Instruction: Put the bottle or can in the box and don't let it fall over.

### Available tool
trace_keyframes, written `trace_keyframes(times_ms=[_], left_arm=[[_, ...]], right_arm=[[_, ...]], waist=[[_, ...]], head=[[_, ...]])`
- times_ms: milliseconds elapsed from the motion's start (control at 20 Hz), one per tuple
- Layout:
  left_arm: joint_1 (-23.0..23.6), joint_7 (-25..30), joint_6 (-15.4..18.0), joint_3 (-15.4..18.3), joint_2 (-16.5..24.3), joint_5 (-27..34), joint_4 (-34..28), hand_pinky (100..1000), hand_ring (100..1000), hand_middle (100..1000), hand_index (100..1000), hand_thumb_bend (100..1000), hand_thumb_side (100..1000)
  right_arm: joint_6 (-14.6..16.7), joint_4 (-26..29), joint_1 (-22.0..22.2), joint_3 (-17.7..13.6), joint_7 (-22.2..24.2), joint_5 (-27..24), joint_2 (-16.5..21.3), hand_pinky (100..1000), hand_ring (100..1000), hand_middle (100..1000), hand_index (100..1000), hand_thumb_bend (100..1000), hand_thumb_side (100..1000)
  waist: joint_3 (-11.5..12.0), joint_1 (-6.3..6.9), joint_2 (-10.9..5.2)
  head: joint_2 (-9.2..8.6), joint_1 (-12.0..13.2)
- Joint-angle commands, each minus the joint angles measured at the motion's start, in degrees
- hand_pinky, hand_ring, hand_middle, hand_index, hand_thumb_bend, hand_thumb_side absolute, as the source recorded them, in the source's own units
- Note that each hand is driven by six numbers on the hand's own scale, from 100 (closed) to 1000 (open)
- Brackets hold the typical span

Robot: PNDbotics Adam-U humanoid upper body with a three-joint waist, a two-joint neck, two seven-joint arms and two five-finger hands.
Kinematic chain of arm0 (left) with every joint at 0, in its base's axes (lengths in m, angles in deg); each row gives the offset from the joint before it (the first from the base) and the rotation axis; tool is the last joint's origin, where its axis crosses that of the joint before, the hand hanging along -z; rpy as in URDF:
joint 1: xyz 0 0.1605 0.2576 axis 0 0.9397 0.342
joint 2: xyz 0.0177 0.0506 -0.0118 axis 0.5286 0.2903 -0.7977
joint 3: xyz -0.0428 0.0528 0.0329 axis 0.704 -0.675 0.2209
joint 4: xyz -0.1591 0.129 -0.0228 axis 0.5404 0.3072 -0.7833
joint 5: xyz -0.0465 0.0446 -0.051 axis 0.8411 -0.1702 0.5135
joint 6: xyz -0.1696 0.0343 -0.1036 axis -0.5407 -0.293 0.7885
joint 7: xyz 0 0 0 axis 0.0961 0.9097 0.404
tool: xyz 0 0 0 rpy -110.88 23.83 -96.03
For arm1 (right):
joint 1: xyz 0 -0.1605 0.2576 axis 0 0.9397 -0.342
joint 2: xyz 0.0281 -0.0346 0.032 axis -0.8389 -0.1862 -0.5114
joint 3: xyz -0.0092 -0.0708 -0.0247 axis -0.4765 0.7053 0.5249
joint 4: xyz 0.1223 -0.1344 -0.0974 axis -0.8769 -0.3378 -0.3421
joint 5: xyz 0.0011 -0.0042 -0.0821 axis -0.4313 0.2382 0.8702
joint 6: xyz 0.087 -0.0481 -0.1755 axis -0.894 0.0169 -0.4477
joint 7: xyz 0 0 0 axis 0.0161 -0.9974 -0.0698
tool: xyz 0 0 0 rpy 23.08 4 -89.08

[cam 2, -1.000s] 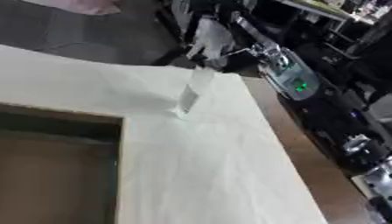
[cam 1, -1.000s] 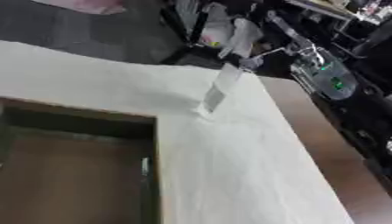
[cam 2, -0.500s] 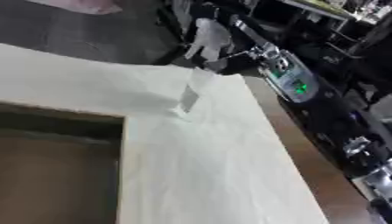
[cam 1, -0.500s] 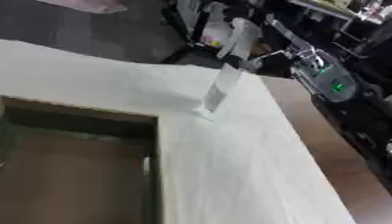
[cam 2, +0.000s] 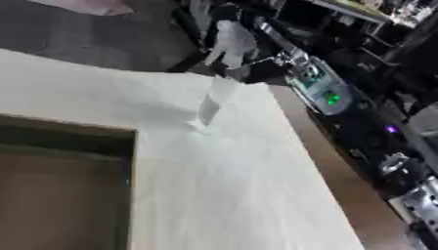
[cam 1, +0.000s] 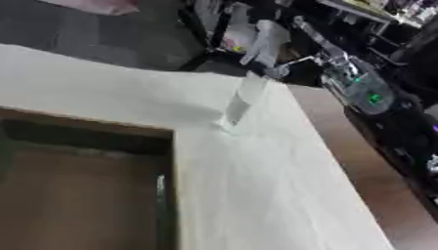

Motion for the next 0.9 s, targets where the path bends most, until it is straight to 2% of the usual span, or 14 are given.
trace_keyframes(times_ms=[50,250,650,800,900], left_arm=[[0.56,-0.05,-0.41,0.44,0.53,-0.28,-0.71,608,361,767,842,140,857],[0.60,-0.18,-0.58,0.60,0.32,-0.39,-0.71,608,361,764,842,139,855],[0.59,-0.29,-0.64,0.70,0.14,-0.47,-0.71,609,360,763,842,139,856],[0.62,-0.29,-0.68,0.70,0.03,-0.56,-0.71,609,360,762,842,139,857],[0.64,-0.31,-0.68,0.69,-0.01,-0.60,-0.71,609,360,762,843,140,857]], right_arm=[[-0.28,0.89,-0.76,-0.69,-0.40,-0.73,2.16,863,756,734,754,390,100],[-0.69,1.07,-0.64,-0.52,-0.30,-0.85,1.90,852,701,673,716,312,100],[-1.10,1.67,-0.35,-0.36,1.59,-2.14,1.62,823,652,625,690,331,100],[-1.20,1.64,-0.36,-0.47,1.43,-2.79,1.54,792,588,568,635,250,100],[-1.27,1.72,-0.40,-0.48,0.75,-3.72,1.51,777,555,533,599,237,100]], waist=[[-0.18,0.16,-1.54],[-0.09,0.01,-1.61],[-0.23,-0.01,-1.49],[-0.22,0.02,-1.39],[-0.24,0.04,-1.36]], head=[[-0.14,-0.34],[-0.11,-0.32],[-0.10,-0.41],[-0.08,-0.50],[-0.01,-0.58]])
